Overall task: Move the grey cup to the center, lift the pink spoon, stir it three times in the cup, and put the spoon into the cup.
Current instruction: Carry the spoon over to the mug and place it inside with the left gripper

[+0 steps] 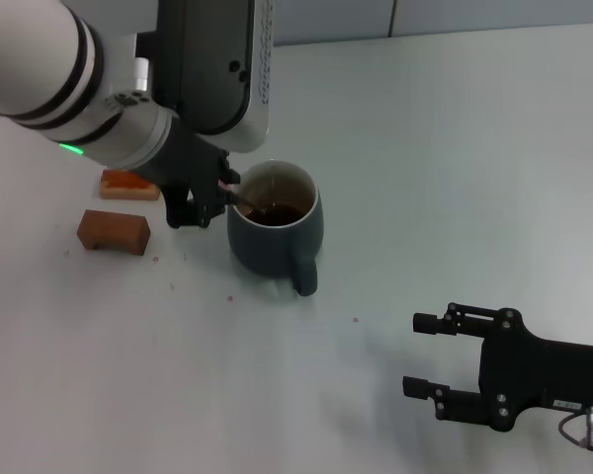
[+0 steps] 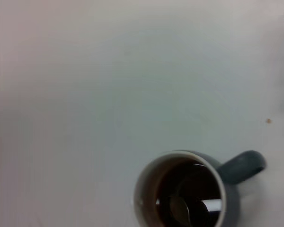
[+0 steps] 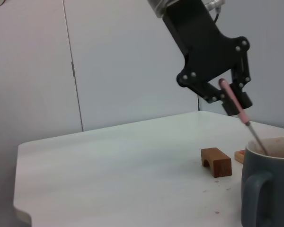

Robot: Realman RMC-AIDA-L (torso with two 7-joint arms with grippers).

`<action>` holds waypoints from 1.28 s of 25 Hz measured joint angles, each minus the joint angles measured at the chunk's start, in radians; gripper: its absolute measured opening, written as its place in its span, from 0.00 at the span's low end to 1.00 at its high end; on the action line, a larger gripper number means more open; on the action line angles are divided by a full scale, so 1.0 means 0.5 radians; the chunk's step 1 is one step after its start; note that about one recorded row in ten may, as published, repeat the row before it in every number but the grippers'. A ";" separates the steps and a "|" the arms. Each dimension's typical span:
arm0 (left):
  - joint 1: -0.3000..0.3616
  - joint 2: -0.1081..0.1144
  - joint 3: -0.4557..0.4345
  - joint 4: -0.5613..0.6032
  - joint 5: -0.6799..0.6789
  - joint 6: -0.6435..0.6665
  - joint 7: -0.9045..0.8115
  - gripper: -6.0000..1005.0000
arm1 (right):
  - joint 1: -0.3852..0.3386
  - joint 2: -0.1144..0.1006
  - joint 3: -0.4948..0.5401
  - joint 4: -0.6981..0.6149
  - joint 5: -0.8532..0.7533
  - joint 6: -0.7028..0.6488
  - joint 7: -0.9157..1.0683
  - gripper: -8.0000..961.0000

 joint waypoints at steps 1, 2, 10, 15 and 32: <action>0.000 0.000 -0.003 0.002 -0.002 0.006 0.000 0.13 | 0.000 0.000 0.000 0.000 0.000 0.000 0.000 0.72; 0.001 0.000 -0.010 0.010 -0.010 0.018 0.000 0.13 | 0.000 0.000 0.000 0.000 0.000 0.000 0.000 0.72; 0.005 -0.002 -0.019 0.016 -0.106 0.012 0.013 0.13 | 0.000 0.000 0.000 0.003 0.000 0.000 0.000 0.72; 0.009 -0.007 0.005 -0.026 -0.131 -0.124 0.021 0.13 | -0.002 0.000 0.000 0.003 0.000 -0.003 0.000 0.72; 0.059 -0.001 -0.006 -0.038 -0.063 -0.122 -0.003 0.13 | -0.009 0.000 0.000 0.003 0.000 -0.021 0.000 0.72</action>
